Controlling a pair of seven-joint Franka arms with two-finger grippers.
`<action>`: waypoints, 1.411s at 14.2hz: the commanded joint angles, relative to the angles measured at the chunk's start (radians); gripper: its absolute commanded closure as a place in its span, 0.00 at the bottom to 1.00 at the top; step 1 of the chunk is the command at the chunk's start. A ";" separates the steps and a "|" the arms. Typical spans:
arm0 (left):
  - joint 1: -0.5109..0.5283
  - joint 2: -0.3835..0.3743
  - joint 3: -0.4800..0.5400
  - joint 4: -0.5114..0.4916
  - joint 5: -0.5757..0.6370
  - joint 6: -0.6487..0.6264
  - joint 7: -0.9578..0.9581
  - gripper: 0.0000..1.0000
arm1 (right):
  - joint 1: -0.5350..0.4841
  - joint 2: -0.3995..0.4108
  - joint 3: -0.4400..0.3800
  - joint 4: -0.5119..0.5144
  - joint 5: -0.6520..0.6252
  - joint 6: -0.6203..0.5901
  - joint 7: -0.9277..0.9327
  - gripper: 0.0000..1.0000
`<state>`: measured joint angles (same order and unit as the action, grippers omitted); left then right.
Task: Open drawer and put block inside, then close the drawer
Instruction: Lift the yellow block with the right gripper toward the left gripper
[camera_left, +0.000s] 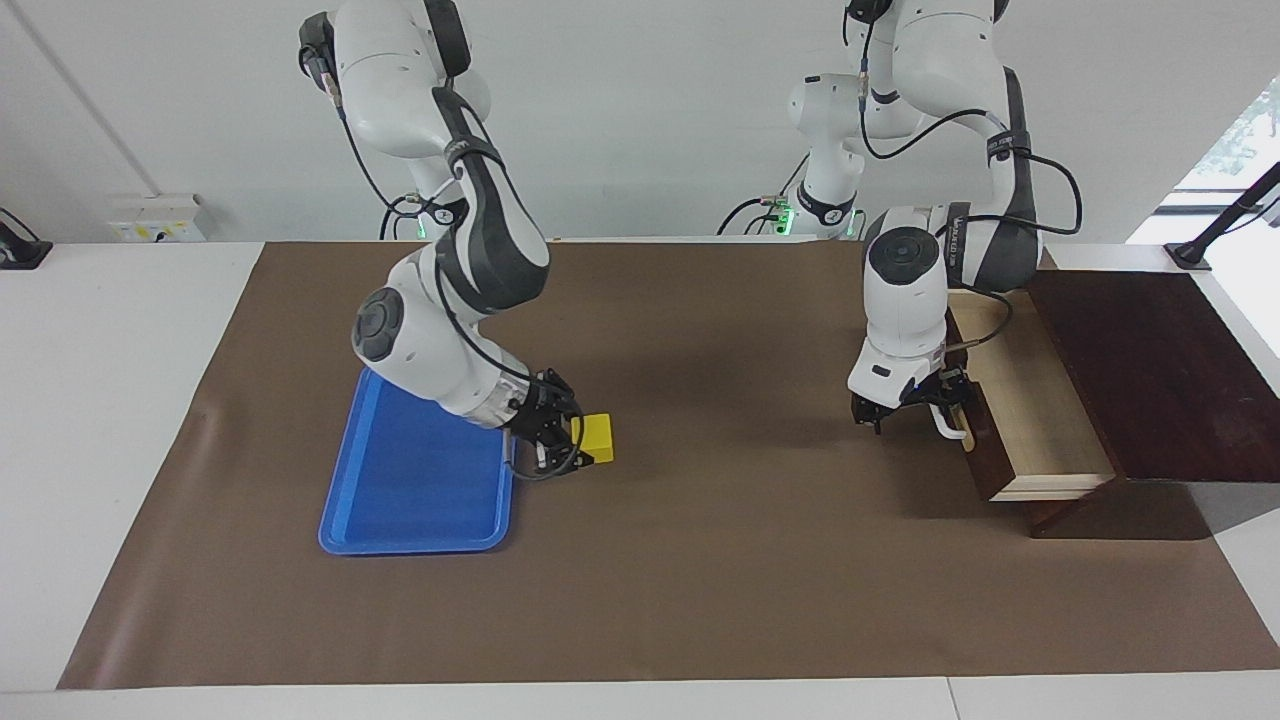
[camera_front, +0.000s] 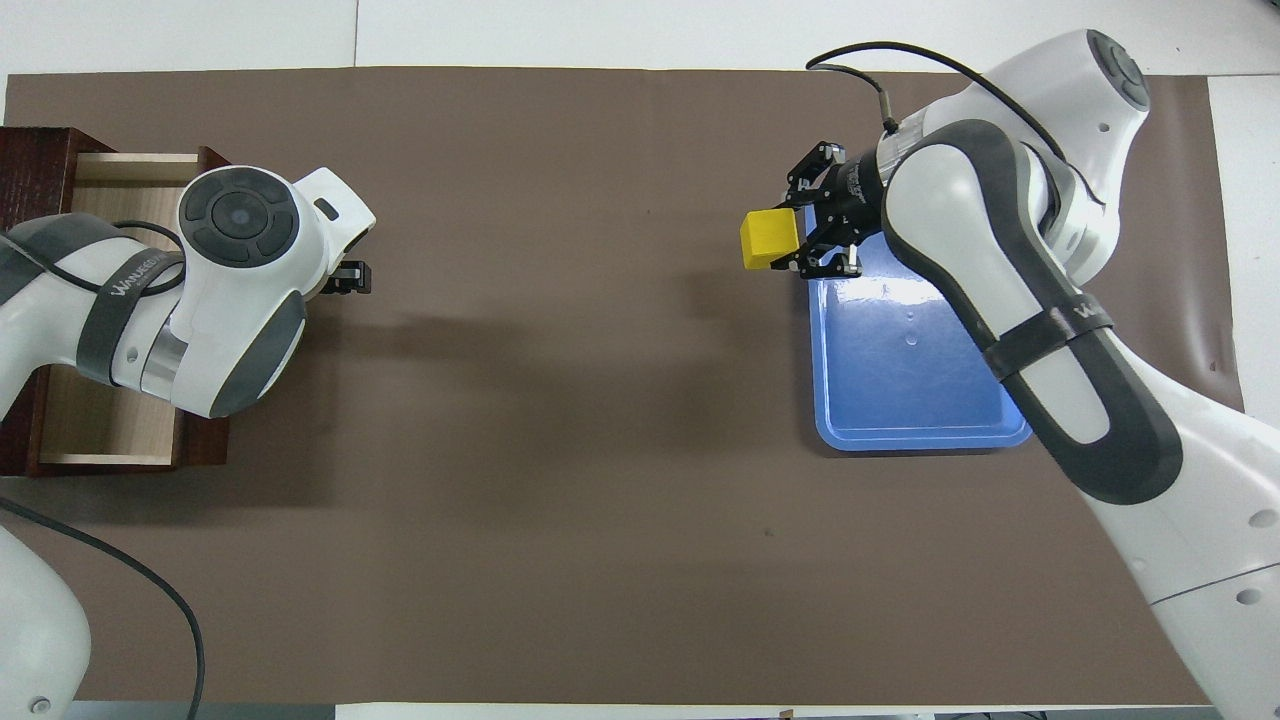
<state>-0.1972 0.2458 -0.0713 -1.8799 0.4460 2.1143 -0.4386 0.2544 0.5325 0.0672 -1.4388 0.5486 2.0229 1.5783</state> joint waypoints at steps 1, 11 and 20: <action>-0.025 0.007 0.001 0.104 -0.039 -0.136 -0.019 0.00 | 0.060 0.012 -0.003 0.028 -0.004 0.008 0.025 1.00; -0.074 0.096 0.008 0.473 -0.369 -0.355 -0.982 0.00 | 0.255 0.011 -0.003 0.028 -0.001 0.062 0.258 1.00; -0.221 0.004 0.004 0.245 -0.408 -0.216 -1.592 0.00 | 0.259 0.012 -0.001 0.041 0.001 0.066 0.311 1.00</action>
<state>-0.3726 0.3207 -0.0834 -1.5054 0.0515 1.8315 -1.9607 0.5077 0.5326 0.0675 -1.4209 0.5485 2.0857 1.8566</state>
